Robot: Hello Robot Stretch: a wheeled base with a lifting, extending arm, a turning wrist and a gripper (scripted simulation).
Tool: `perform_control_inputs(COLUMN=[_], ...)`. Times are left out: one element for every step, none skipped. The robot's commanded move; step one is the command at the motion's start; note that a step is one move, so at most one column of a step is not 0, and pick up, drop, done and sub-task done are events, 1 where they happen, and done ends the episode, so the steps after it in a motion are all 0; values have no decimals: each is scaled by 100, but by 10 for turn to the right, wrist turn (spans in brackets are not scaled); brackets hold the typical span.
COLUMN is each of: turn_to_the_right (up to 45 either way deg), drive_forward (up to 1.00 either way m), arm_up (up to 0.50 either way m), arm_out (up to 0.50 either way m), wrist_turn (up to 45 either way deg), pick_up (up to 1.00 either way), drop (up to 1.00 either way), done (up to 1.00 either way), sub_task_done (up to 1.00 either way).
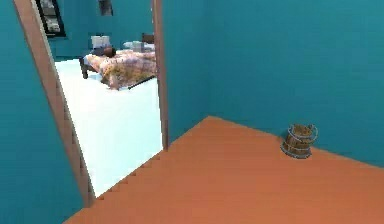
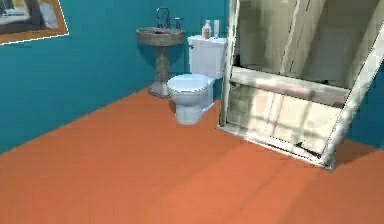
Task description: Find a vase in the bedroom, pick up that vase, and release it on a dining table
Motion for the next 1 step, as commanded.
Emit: perform_control_inputs(turn_to_the_right=[0], drive_forward=[100], arm_up=[0], arm_out=[0], wrist_turn=[0], pick_up=[0], drop=[0], done=[0], sub_task_done=[0])
